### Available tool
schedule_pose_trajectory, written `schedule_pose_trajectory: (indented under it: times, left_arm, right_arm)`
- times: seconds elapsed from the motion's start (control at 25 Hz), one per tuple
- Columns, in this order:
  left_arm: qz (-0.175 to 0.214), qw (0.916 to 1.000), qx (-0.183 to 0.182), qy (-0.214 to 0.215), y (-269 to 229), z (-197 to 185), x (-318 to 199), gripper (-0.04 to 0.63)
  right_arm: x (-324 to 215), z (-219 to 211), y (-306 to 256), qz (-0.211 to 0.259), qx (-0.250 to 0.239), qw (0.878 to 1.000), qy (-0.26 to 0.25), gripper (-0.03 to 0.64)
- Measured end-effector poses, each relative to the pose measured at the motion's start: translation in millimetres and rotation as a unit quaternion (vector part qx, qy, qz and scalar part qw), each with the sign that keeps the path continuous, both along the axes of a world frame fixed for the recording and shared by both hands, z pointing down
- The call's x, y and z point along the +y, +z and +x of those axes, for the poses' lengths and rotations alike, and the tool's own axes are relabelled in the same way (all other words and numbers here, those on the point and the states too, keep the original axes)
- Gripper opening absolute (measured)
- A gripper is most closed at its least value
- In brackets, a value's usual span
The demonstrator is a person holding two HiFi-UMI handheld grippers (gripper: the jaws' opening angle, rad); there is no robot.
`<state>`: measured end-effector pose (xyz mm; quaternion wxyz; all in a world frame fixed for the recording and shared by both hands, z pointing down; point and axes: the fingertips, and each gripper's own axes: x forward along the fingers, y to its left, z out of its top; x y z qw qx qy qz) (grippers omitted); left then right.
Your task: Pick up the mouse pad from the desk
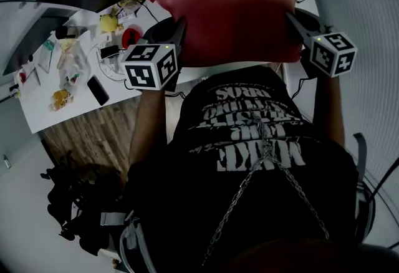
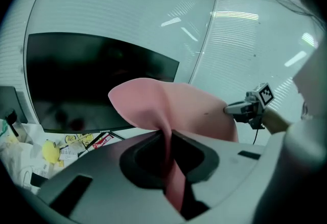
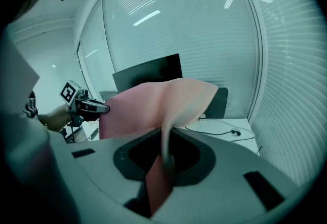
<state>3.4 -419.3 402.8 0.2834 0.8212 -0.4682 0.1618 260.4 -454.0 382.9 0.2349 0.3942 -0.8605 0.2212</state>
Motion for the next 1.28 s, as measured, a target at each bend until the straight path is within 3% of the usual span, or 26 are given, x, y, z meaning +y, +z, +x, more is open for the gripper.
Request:
schedule_pose_trajectory:
  times: [0.72, 1.28]
  left_arm:
    - [0.071, 0.9958, -0.001, 0.058, -97, 10, -3, 0.048]
    - [0.007, 0.9997, -0.004, 0.023, -30, 13, -25, 0.048]
  right_arm:
    - [4, 5, -102, 0.06, 0.003, 0.998, -0.007, 0.055]
    - [-27, 2, -42, 0.004, 0.003, 1.0, -0.026, 0.055]
